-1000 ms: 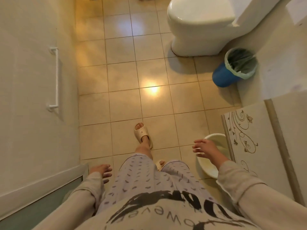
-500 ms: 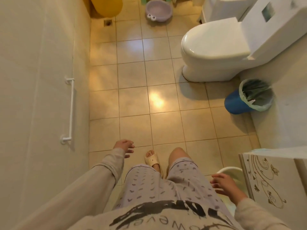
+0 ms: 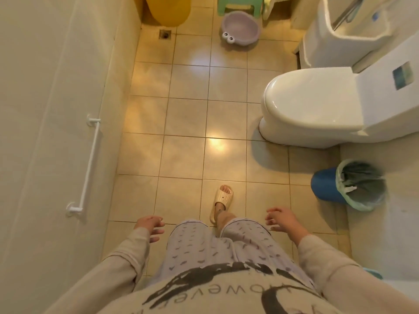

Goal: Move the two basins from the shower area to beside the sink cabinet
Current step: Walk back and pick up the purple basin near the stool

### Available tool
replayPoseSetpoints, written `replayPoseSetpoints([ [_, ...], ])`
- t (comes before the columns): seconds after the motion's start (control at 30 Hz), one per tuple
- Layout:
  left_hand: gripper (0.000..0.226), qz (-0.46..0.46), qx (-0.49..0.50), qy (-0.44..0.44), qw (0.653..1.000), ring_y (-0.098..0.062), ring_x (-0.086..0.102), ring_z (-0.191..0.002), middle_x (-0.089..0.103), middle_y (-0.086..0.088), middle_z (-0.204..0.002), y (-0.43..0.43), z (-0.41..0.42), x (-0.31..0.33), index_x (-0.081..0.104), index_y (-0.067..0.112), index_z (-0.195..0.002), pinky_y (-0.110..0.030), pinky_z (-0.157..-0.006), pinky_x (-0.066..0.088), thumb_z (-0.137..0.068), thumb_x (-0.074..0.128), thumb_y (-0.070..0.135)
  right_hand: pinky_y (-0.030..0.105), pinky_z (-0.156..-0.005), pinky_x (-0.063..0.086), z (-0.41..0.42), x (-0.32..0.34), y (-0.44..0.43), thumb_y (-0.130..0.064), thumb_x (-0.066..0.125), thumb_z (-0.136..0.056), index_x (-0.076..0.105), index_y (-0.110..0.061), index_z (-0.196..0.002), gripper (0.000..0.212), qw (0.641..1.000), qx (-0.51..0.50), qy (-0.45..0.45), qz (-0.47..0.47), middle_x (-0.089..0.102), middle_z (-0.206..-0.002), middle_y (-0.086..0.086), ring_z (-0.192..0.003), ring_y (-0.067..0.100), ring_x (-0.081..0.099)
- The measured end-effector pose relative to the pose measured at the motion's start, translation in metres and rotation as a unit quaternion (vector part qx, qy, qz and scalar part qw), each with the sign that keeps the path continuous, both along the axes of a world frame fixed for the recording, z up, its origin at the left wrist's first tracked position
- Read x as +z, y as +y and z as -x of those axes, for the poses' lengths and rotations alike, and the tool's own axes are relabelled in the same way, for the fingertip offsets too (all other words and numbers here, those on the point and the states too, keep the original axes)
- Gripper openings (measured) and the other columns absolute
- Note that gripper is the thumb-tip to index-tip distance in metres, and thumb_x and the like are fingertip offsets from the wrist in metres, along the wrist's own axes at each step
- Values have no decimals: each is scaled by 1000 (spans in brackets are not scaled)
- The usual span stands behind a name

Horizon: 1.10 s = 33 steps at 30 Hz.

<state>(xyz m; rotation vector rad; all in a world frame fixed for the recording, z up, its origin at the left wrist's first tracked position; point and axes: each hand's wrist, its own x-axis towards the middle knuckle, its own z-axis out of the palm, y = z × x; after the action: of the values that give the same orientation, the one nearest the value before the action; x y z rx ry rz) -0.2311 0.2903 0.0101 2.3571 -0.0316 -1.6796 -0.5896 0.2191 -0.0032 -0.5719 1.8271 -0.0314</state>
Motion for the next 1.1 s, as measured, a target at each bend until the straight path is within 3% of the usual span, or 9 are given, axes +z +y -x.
replayPoseSetpoints([
  [0.27, 35, -19, 69, -1, 997, -21, 54, -70, 58, -13, -104, -71, 2, -5, 56, -2, -124, -30, -65, 44, -92, 47, 11, 27, -62, 48, -9, 19, -161, -6, 47, -90, 58, -7, -108, 21, 991, 117, -33, 52, 64, -87, 10, -71, 19, 59],
  [0.43, 36, -34, 77, -8, 996, -27, 55, -88, 58, -12, -105, -140, -9, -11, 55, -2, -125, -36, -80, 43, -92, 46, 11, 28, -63, 49, -14, 13, -228, -7, 47, -91, 57, -7, -108, 20, 993, 94, -34, 55, 64, -90, 12, -72, 20, 59],
  [0.6, 36, -35, 48, -11, 998, -18, 49, -63, 56, -13, -102, -238, -29, -21, 55, -4, -125, -34, -73, 41, -93, 47, 10, 30, -64, 49, -16, 1, -278, -7, 47, -91, 57, -6, -106, 18, 999, 37, -13, 31, 62, -81, 8, -70, 19, 58],
  [0.67, 36, -33, 35, 0, 999, -17, 51, -65, 57, -11, -103, -291, -39, -18, 56, -3, -124, -35, -76, 43, -93, 48, 12, 32, -63, 49, -20, -1, -294, -4, 48, -90, 57, -7, -101, 15, 1000, -7, -7, 10, 62, -79, 9, -67, 20, 58],
  [0.8, 24, 25, -11, 11, 1000, -18, 55, -70, 60, -10, -100, -405, -53, 1, 60, 5, -111, -29, -64, 46, -91, 50, 13, 30, -60, 47, -30, -1, -323, -3, 54, -87, 58, -8, -89, 7, 997, -68, 1, -25, 60, -78, 14, -62, 22, 56],
  [0.93, 13, 92, -29, 36, 995, -12, 54, -62, 61, -1, -79, -506, -68, 17, 55, 13, -103, -21, -51, 45, -92, 48, 14, 30, -61, 48, -43, -3, -354, -8, 54, -88, 59, -9, -85, 6, 995, -95, 5, -35, 61, -78, 13, -64, 23, 57],
  [1.1, 23, 89, -8, 77, 993, -15, 59, -70, 63, -2, -83, -576, -80, 22, 56, 11, -114, -28, -61, 50, -94, 46, 15, 26, -57, 48, -59, -4, -414, -12, 52, -89, 58, -11, -83, 9, 992, -120, 13, -23, 62, -77, 12, -62, 21, 58],
])
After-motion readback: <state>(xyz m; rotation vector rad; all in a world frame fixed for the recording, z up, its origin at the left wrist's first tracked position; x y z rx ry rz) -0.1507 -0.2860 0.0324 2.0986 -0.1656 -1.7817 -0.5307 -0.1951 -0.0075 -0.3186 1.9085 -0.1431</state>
